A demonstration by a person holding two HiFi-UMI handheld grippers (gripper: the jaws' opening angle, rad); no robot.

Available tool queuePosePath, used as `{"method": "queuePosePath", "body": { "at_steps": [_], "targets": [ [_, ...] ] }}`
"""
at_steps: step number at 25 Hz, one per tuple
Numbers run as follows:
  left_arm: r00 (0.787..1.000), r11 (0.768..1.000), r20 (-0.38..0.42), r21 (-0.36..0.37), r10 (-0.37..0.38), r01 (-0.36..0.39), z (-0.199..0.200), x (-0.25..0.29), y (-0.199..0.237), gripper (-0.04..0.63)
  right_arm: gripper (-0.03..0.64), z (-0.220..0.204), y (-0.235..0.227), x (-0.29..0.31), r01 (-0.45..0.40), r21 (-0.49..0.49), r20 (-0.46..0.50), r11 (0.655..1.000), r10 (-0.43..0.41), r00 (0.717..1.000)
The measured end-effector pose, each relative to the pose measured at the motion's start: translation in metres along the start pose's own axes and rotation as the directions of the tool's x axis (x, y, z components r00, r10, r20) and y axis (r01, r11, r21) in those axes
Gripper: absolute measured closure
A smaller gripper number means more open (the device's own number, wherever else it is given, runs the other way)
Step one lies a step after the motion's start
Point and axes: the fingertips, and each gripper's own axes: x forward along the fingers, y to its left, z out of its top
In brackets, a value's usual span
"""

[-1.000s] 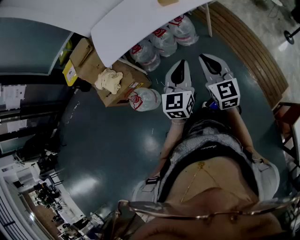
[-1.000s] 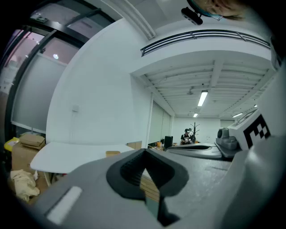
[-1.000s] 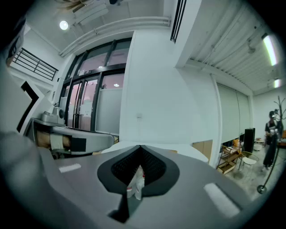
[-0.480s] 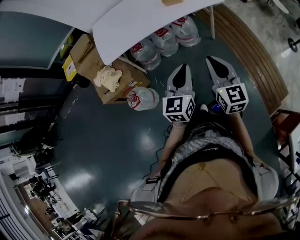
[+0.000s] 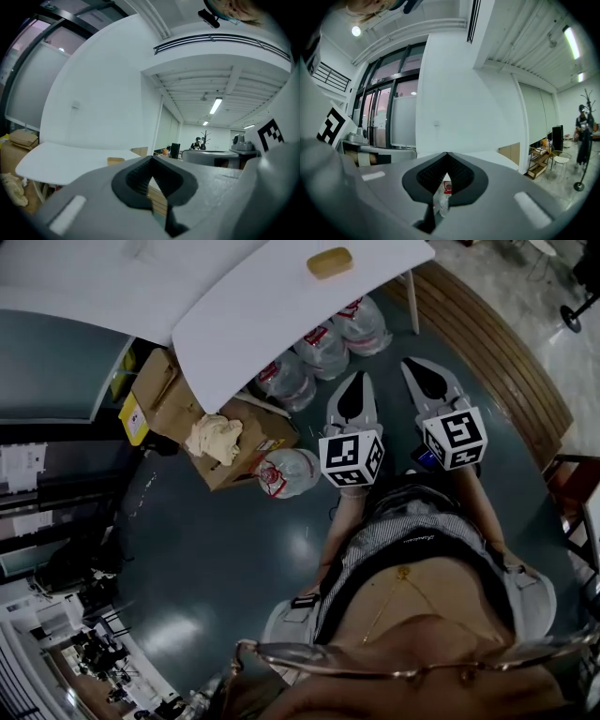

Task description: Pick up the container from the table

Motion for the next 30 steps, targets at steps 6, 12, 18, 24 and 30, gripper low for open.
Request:
{"method": "queuePosePath", "body": {
  "at_steps": [6,12,18,24,30],
  "targets": [
    [0.999,0.999,-0.004,0.01,-0.044,0.044,0.017,0.048,0.053,0.595,0.591,0.011,-0.005,0.07,0.025,0.005,0.007,1.0,-0.025,1.0],
    [0.998,0.998,-0.013,0.0,-0.068,0.068,0.026,0.081,0.099,0.595,0.591,0.014,-0.002,0.128,0.044,-0.003,-0.005,0.999,-0.044,0.999],
    [0.997,0.997,-0.02,-0.024,-0.079,0.078,0.03,0.103,0.129,0.595,0.591,0.013,0.003,0.165,0.05,-0.016,-0.026,0.999,-0.051,0.998],
    [0.997,0.997,-0.029,-0.027,-0.076,0.075,0.035,0.128,0.144,0.595,0.591,0.017,-0.011,0.194,0.049,-0.017,-0.041,0.999,-0.049,0.998],
    [0.997,0.998,-0.042,-0.029,-0.058,0.057,0.039,0.175,0.161,0.595,0.591,0.021,-0.04,0.242,0.011,-0.015,-0.046,1.0,-0.012,0.999]
  ]
}}
